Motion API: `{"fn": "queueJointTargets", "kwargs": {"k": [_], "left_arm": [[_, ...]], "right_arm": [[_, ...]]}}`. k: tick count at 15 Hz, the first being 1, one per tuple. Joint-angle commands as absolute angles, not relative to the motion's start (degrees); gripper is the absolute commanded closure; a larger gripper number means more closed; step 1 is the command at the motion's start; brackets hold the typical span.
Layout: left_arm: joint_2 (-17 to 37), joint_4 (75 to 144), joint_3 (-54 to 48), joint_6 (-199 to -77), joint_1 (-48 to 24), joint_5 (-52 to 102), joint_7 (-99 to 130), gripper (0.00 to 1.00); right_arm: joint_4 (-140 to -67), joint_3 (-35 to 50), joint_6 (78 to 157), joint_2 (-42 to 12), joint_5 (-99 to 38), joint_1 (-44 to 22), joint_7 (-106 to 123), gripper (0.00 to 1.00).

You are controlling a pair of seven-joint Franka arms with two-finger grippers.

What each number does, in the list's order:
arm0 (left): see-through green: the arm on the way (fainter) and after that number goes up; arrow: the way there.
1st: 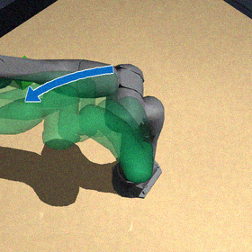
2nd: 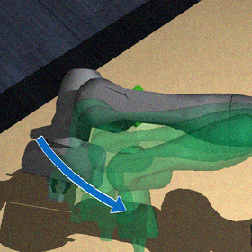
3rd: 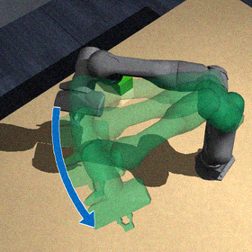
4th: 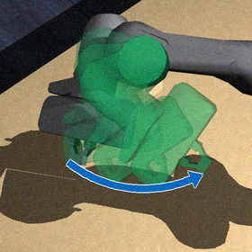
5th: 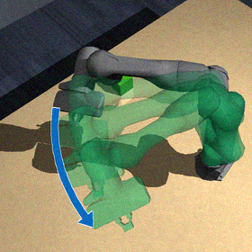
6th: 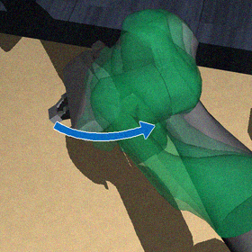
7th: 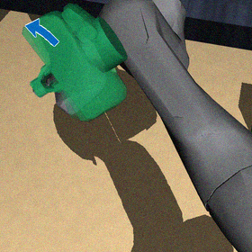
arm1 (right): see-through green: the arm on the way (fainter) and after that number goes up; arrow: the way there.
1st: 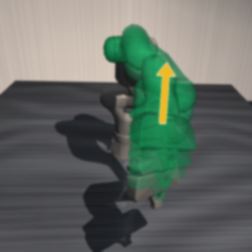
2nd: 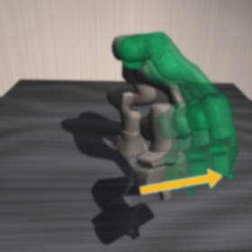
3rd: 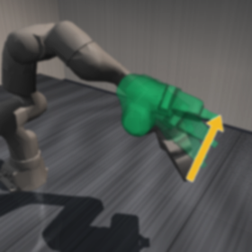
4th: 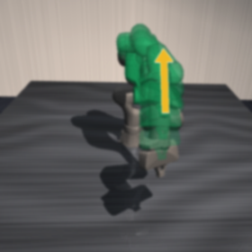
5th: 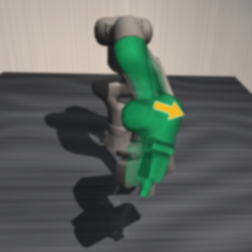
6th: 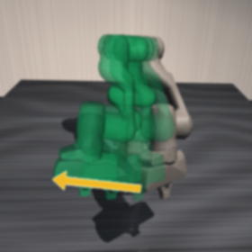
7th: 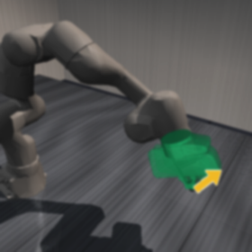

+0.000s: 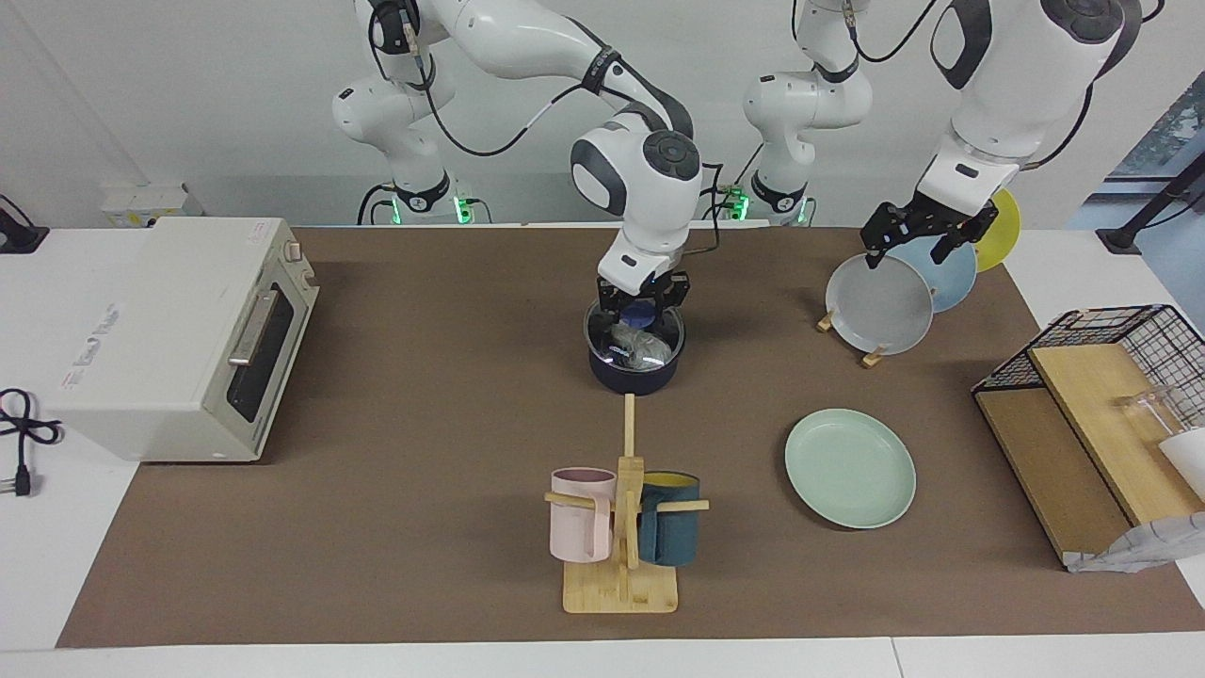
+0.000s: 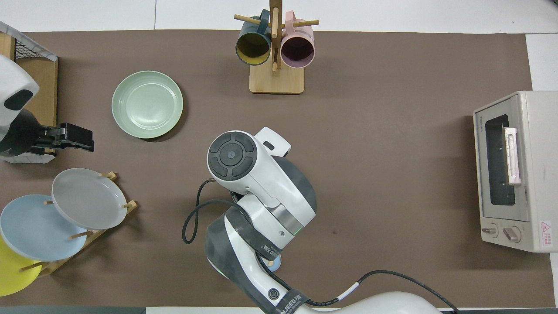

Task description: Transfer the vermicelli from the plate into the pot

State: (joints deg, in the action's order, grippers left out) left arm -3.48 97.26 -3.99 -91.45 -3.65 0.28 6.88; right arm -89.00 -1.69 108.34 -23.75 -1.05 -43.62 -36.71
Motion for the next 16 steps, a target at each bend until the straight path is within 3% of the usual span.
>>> {"fn": "queueJointTargets", "kwargs": {"k": [1,9,16], "left_arm": [[-3.3,97.2,-3.8,-91.8,-4.0,-0.8,6.5,0.0],[-3.4,97.4,-3.8,-91.4,-4.1,0.2,7.0,0.0],[-3.4,97.6,-3.8,-91.5,-4.2,0.5,7.0,0.0]], "right_arm": [[-90.6,-1.3,110.0,-22.8,-1.5,-42.7,-37.7,0.0],[-88.9,-1.6,107.7,-17.9,-1.2,-33.6,-30.1,0.0],[-83.8,-2.1,93.4,-11.9,-0.6,-21.3,-16.5,0.0]]}}
